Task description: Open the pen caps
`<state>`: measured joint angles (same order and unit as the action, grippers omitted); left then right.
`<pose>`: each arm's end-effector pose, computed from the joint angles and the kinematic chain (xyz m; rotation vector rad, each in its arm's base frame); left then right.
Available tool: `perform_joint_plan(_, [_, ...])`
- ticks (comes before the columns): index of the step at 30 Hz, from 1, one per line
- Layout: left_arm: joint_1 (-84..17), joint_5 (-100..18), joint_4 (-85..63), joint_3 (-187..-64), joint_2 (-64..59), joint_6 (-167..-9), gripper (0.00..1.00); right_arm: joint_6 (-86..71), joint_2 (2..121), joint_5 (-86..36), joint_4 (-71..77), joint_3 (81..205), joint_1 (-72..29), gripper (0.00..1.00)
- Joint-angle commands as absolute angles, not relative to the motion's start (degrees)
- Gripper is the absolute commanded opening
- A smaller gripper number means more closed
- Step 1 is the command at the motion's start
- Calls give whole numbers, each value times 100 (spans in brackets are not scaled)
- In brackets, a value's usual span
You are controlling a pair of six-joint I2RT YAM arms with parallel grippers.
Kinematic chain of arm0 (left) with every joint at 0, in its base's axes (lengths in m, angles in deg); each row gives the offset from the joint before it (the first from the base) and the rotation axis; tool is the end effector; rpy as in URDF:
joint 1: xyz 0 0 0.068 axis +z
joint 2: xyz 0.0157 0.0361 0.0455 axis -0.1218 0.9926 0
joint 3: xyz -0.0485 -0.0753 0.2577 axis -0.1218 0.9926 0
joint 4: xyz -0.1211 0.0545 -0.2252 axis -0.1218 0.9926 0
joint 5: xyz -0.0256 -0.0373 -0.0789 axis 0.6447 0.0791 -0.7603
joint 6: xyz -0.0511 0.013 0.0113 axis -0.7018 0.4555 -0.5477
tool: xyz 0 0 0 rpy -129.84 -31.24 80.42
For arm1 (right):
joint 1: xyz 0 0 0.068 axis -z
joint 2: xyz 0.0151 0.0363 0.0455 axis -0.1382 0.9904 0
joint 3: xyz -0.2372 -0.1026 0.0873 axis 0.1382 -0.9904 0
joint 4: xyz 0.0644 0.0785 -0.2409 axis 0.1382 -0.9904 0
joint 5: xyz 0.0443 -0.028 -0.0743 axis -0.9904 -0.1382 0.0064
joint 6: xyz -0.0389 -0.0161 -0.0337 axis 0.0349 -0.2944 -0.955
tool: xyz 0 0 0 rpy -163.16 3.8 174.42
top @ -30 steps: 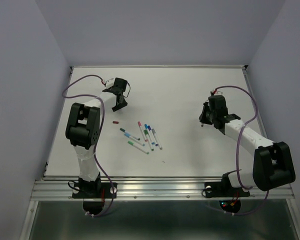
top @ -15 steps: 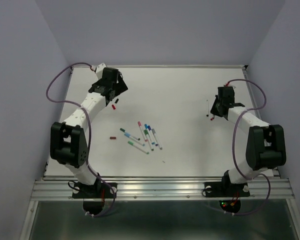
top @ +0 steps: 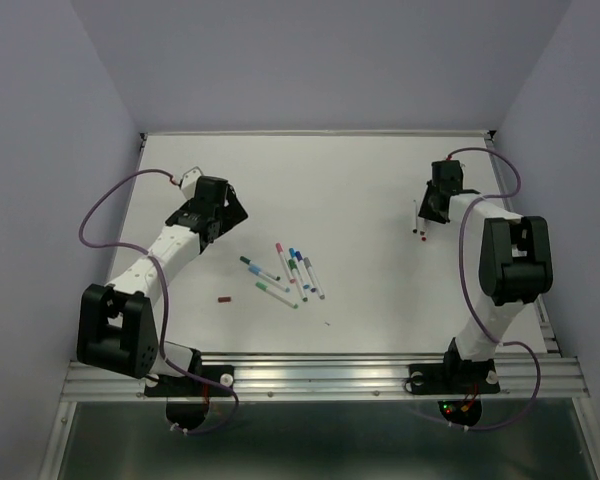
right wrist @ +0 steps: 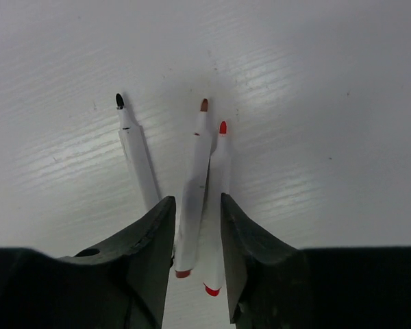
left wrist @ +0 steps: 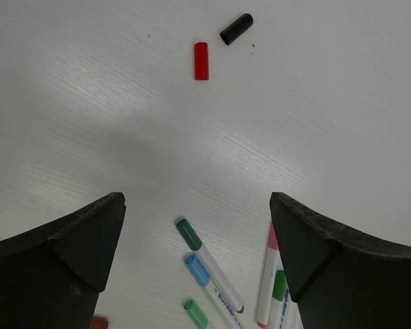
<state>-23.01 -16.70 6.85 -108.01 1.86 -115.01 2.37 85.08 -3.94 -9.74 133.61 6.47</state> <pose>0.2927 -0.0739 0.2566 -0.5823 2.1716 -0.2014 0.3831 0.0017 0.1804 0.4179 2.4074 -0.1483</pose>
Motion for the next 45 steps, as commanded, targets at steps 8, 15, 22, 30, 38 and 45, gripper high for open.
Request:
perform_joint_plan(8, [-2273, -1705, 571, -10623, -127, -11652, 99, 212, 8352, -370, -875, 13543, 733, 52])
perform_joint_plan(15, [-2273, -1784, 545, -10649, -276, -11635, 99, -78, 7535, -1635, -901, 13429, 733, 97])
perform_joint_plan(22, [-2273, -2083, 466, -10658, -312, -11573, 99, -236, 6550, -1883, -1049, 12787, -741, 100])
perform_joint_plan(30, [-2282, -2258, 395, -10544, -487, -11564, 99, -166, 6645, -1030, -1533, 12523, -2947, 100])
perform_joint_plan(38, [-2282, -2373, 316, -10394, -619, -11547, 99, -8, 7393, -504, -1578, 12734, -3855, 100])
perform_joint_plan(45, [-2282, -2443, 246, -10324, -725, -11520, 99, 89, 7955, -336, -1639, 13050, -4171, 100])
